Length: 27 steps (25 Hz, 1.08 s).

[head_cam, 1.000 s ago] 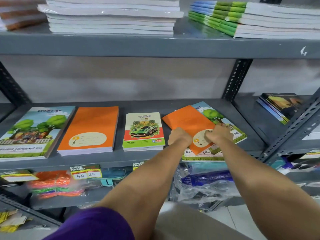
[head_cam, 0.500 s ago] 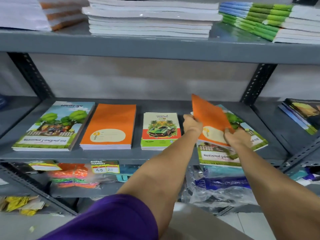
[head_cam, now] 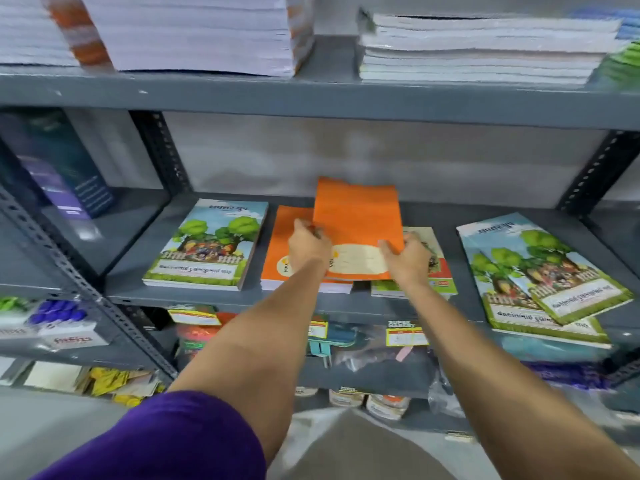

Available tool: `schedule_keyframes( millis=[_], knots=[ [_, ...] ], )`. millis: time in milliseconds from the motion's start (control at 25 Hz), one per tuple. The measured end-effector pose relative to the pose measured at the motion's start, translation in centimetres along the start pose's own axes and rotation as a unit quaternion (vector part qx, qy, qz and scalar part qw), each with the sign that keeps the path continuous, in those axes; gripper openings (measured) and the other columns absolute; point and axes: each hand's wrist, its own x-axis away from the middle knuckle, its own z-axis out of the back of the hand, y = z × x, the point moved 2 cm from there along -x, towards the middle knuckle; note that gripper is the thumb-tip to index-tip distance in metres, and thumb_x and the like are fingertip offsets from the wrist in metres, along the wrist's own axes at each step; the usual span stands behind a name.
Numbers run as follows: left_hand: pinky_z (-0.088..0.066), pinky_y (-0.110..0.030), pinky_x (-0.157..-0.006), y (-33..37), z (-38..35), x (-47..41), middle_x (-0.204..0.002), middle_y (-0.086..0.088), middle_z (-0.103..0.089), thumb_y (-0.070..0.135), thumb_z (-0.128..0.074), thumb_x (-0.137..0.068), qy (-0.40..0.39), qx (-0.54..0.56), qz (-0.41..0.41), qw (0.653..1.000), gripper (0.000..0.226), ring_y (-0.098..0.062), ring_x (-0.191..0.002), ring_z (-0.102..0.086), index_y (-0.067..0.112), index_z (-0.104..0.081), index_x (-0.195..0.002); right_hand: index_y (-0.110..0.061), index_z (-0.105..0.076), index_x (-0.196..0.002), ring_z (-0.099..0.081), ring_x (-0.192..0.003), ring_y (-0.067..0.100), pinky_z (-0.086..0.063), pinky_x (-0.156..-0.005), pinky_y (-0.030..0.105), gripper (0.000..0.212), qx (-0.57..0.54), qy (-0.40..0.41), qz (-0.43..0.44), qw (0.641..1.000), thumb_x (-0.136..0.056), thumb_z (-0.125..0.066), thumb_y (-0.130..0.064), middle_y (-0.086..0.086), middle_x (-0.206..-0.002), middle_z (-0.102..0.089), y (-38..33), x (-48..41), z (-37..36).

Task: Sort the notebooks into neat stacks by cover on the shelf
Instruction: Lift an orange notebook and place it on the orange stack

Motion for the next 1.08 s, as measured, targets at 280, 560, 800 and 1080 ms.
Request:
schedule_keyframes(
  millis=[280, 560, 800, 1080],
  knots=[
    [-0.049, -0.044, -0.081, -5.4, 4.5, -3.3, -0.126, -0.011, -0.054, 0.016, -0.049, -0.095, 0.006, -0.221, -0.047, 0.974, 0.028, -0.032, -0.108, -0.061, 0.010, -0.047, -0.122, -0.012, -0.057, -0.079, -0.069, -0.081, 0.027, -0.053, -0.059, 0.031, 0.038, 0.146, -0.060, 0.025, 0.987, -0.082, -0.068, -0.048, 0.008, -0.083, -0.069, -3.6, 4.6, -6.4],
    [-0.038, -0.044, -0.102, -4.7, 4.6, -3.8, -0.136, -0.008, -0.048, 0.022, -0.063, -0.084, -0.020, -0.396, -0.116, 0.911, 0.052, -0.028, -0.127, -0.043, 0.012, -0.047, -0.133, -0.016, -0.054, -0.079, -0.059, -0.073, 0.021, -0.040, -0.054, 0.025, 0.045, 0.270, -0.042, 0.029, 0.961, -0.086, -0.055, -0.060, 0.002, -0.076, -0.057, -5.4, 4.7, -4.6],
    [-0.038, -0.042, -0.095, 0.4, 0.3, 0.1, -0.129, -0.007, -0.054, 0.017, -0.059, -0.083, -0.072, -0.345, -0.227, 0.908, 0.045, -0.029, -0.123, -0.046, 0.012, -0.053, -0.128, -0.012, -0.068, -0.098, -0.067, -0.098, 0.031, -0.048, -0.068, 0.030, 0.030, 0.322, 0.010, 0.012, 0.947, -0.090, -0.056, -0.039, 0.010, -0.102, -0.070, -3.5, 1.5, 1.0],
    [-0.045, -0.041, -0.094, 6.2, -8.5, 7.1, -0.127, -0.009, -0.057, 0.019, -0.060, -0.084, -0.144, -0.300, -0.278, 0.901, 0.041, -0.029, -0.123, -0.050, 0.010, -0.055, -0.124, -0.007, -0.064, -0.111, -0.063, -0.108, 0.034, -0.052, -0.079, 0.036, 0.033, 0.362, 0.022, -0.059, 0.930, -0.087, -0.062, -0.031, 0.014, -0.116, -0.065, 4.1, -1.9, 10.6]
  ],
)
